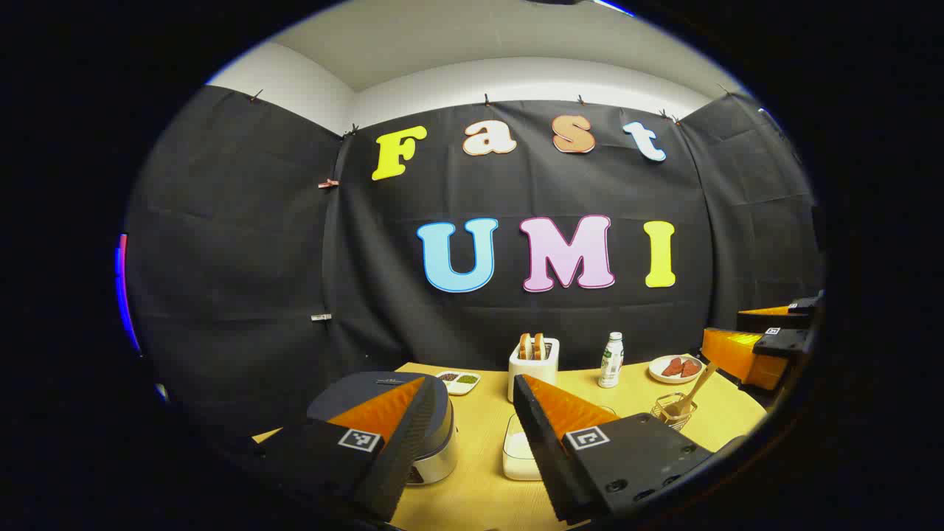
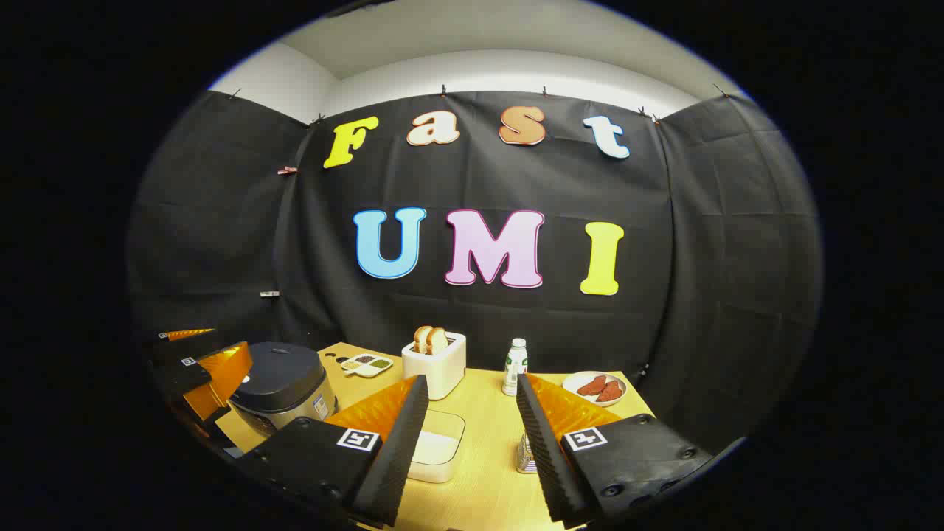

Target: Close the left gripper, press the button to open the rice cooker; take a wooden spoon from the chopstick holder with the right hand, scoop a spoonful of rice and pour it into the rice cooker, then put the wooden spoon back into the chopstick holder.

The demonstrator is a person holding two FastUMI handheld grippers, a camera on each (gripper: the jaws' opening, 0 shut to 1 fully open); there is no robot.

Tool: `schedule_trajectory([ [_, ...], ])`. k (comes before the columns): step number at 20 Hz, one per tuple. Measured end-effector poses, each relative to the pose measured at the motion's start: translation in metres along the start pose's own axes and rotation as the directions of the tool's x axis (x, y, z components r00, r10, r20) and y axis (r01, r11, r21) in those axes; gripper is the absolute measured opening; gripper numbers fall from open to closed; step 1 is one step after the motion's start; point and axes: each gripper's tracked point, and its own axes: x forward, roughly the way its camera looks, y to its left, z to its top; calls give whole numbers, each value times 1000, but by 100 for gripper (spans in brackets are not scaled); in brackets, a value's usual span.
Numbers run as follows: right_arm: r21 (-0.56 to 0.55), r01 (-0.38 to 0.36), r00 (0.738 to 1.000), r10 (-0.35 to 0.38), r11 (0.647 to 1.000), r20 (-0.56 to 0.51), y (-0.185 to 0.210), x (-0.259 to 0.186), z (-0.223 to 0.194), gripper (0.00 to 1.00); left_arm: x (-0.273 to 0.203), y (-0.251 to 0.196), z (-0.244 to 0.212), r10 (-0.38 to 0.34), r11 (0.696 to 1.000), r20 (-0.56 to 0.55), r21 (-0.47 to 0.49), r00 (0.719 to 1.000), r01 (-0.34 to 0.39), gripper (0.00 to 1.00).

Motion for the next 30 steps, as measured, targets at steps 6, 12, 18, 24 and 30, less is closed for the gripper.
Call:
schedule_trajectory([
  [6,-34,-16,1000,15,999,-9,11,-4,-3,76,0,9,0,25,1000,-2,3,1000,-25,83],
  [12,-29,-14,1000,14,999,-7,19,-6,0,76,-7,9,14,-24,1000,64,-6,998,25,93],
  [18,-16,-30,1000,30,999,-6,36,-5,1,76,-2,32,14,17,1000,61,18,998,-19,94],
  [24,-25,-42,999,41,999,-18,53,1,-2,76,15,69,2,92,995,23,-24,995,-92,81],
  [30,-35,-52,997,50,998,-50,70,12,-14,76,47,117,-22,206,978,-38,42,978,-204,48],
])
